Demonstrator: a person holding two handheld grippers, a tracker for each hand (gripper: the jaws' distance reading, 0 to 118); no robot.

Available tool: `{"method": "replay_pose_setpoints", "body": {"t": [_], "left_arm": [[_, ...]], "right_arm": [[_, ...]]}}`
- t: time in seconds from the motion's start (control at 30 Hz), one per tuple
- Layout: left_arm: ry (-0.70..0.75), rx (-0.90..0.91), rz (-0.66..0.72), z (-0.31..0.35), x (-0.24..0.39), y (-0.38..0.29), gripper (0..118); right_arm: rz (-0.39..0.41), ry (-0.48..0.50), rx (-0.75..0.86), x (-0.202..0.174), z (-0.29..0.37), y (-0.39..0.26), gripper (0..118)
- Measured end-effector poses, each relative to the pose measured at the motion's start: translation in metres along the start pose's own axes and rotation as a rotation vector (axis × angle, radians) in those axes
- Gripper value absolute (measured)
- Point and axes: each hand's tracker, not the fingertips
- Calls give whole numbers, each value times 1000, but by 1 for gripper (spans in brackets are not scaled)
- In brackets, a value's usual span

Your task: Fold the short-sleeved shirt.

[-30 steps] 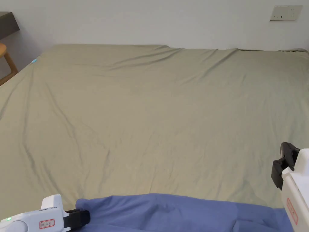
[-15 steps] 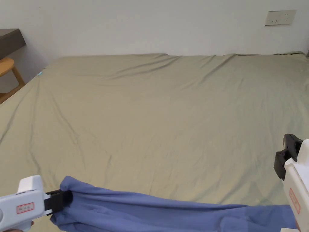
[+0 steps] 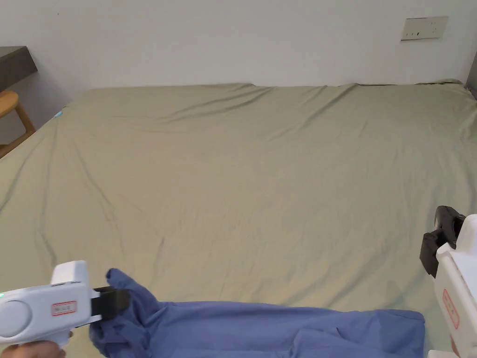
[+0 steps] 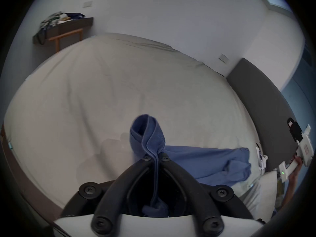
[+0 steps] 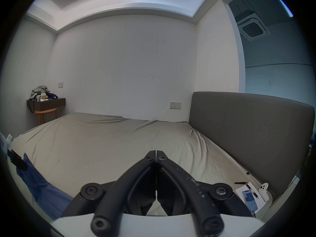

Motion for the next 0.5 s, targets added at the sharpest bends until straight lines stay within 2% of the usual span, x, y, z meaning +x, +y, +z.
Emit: {"method": "replay_pose_setpoints", "body": {"t": [0.13,0.43,0.47,0.5], "left_arm": [[-122,-61,-32,-34,53,-15,3],[-198,-182,-103,-110,129,-49,3],[-184,-191,-109,-115,133,-52,6],[-162,-201,-112,-120,136,-54,15]], "right_arm": [[6,2,-6,9,7,-3,3],[5,-41,-18,30,20,-9,3],[4,-43,-19,32,21,-10,3],[2,-46,-22,35,22,-11,3]]}}
